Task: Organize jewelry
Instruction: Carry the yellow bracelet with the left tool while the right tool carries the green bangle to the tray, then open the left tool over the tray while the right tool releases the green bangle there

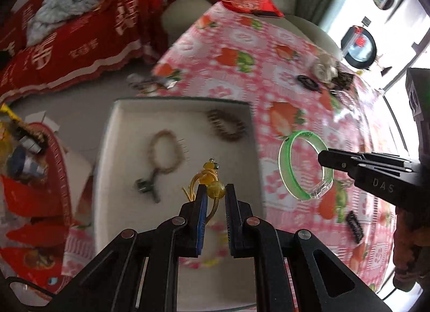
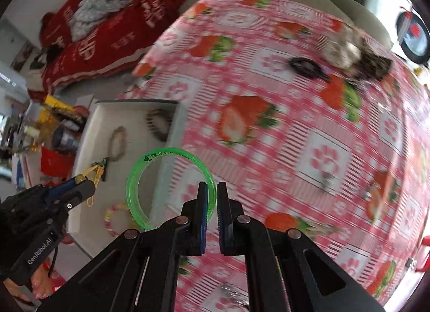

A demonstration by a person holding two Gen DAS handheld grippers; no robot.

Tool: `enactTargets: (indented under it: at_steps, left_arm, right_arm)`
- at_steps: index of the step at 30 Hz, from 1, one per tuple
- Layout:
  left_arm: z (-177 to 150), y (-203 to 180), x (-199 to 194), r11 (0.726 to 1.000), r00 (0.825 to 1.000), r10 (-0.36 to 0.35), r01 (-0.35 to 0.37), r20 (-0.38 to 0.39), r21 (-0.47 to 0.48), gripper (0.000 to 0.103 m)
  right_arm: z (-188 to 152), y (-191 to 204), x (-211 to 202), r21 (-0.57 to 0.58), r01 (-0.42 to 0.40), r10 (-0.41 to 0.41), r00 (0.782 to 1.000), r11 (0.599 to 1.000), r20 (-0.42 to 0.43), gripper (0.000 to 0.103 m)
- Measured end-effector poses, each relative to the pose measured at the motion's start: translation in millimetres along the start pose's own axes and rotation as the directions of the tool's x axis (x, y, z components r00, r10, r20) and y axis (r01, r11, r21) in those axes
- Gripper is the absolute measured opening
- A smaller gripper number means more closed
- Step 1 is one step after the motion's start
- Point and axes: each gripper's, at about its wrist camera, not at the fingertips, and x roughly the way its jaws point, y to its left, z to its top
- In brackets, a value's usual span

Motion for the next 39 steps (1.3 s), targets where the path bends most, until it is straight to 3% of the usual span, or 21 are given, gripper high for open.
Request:
enactTargets:
  at_steps: [10,16,27,39]
  left_arm:
    - [-23.9,49.5,15.4,0.996,0.997,0.073,-0.075,-0.039,-0.055,0.02]
    - [-34.9,60.8,35.2,0.993,0.991,0.109,-0.112,-0.075,-0.034,0.02]
    - [-27.4,67.6,63.2,0.993,0.99,0.092,-0.099,-0.107,-0.062,0.02]
    - [-9.6,69.4,75.3,0.991,0.986,0.122,-0.128,-0.111,-0.049,0.02]
  right_arm:
    - [13.3,68.1,38.4,-0.124,-0.023,0.017,0.998,0.992,-0.053,0.007]
    - [19.5,90.9,65.7,-0.195,0.013,-0.034,0.994,0.981,-0.1,0.007]
    - [25.9,100.7,106.2,-0.234,0.09,-0.132,0.976,0.968,-0.174,0.007]
    - [48.0,98.9,117.6,-0.171,0.091,-0.118,0.981,0.981,-0.151,0.007]
